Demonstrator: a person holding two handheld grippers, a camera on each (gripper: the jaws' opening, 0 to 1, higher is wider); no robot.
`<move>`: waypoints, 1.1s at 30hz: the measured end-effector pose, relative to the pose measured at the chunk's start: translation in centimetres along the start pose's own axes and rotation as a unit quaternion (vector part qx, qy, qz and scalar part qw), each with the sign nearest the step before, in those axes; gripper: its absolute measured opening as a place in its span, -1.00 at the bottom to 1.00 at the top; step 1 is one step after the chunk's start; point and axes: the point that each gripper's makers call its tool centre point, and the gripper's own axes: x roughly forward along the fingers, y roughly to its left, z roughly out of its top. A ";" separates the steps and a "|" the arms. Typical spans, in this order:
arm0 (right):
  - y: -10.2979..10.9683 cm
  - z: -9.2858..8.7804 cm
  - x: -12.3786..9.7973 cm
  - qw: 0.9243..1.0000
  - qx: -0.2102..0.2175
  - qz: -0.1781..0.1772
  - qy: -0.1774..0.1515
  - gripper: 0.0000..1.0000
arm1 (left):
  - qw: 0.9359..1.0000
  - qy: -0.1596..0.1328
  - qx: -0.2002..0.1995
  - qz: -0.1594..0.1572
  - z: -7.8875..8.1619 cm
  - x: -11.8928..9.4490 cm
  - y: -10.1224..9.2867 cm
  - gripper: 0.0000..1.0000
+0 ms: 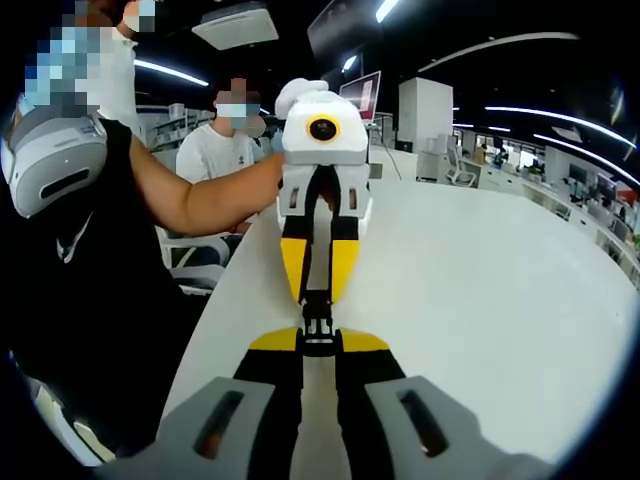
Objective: Snap the two parts of the plastic buckle together until the buckle closes and remains connected.
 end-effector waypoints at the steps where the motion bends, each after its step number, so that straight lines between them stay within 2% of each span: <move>1: 0.0 0.0 0.0 1.000 -0.001 0.000 0.000 -0.78 | 1.000 0.000 0.000 -0.001 0.0 0.1 0.0 -0.82; 14: 0.0 -0.1 0.2 1.000 -0.003 -0.002 0.003 -0.80 | 1.000 0.003 0.001 0.000 0.0 0.3 0.2 -0.82; 18: 0.0 0.2 0.4 1.000 -0.011 -0.002 0.000 -0.81 | 1.000 -0.004 0.005 0.001 0.3 0.3 0.1 -0.83; 21: -0.1 -0.2 0.8 1.000 -0.019 -0.006 0.012 -0.81 | 1.000 0.009 0.008 0.004 -0.1 0.6 0.2 -0.83; 25: -0.4 0.3 0.5 1.000 -0.013 -0.010 -0.005 -0.81 | 1.000 -0.003 0.005 0.009 0.1 0.2 0.4 -0.83; 33: -0.7 0.3 0.6 1.000 -0.018 -0.017 -0.008 -0.83 | 1.000 -0.002 0.010 0.017 0.1 0.2 0.7 -0.84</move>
